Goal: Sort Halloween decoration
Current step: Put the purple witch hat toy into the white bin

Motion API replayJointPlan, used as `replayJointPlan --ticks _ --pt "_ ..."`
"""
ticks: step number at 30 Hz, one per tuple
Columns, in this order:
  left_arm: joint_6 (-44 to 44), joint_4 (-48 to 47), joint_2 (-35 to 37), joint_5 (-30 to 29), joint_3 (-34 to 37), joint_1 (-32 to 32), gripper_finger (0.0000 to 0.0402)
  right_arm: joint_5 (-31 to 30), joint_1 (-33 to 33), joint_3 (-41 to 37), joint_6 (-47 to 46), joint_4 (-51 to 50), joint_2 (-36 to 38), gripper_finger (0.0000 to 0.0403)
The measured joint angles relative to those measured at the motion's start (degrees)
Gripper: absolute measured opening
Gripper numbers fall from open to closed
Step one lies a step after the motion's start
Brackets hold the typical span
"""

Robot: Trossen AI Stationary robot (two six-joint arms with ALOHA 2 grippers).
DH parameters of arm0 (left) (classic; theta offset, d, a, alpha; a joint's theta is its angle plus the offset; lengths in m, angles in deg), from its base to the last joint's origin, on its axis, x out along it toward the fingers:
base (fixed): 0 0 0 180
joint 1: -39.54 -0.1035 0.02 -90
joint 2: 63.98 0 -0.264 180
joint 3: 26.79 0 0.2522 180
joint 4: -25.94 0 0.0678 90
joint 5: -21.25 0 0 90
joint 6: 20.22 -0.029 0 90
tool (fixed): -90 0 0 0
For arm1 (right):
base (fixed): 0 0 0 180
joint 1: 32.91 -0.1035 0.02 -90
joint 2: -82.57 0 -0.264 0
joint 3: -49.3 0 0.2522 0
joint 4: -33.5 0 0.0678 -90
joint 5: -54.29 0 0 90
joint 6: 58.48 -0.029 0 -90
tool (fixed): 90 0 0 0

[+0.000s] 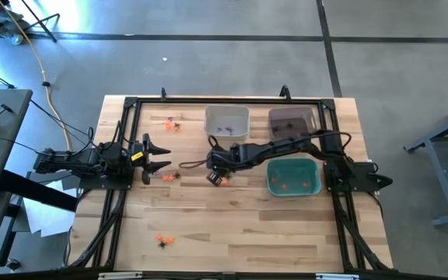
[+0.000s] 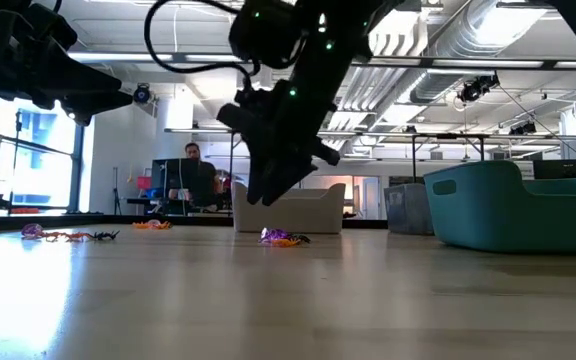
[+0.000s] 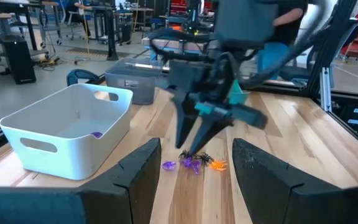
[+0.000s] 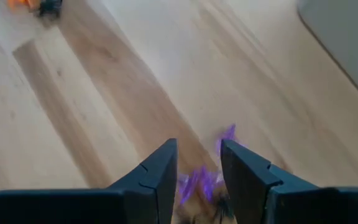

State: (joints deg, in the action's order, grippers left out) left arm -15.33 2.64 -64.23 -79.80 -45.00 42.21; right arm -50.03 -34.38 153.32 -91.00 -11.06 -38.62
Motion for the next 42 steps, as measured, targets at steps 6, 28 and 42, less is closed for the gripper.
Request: replayJointPlan --ticks 6,28,42 --pt "0.0 0.0 0.0 0.0 0.0 0.0 0.0186 2.2 1.9 0.0 1.0 -0.6 -1.0 0.0118" --pt "0.0 0.0 -0.4 0.0 0.0 0.0 0.0186 8.2 5.1 0.3 1.1 4.4 -6.7 0.0118" --pt "0.0 0.0 -0.4 0.0 0.0 0.0 0.0186 8.5 5.1 0.1 1.5 4.1 -6.9 0.0077"
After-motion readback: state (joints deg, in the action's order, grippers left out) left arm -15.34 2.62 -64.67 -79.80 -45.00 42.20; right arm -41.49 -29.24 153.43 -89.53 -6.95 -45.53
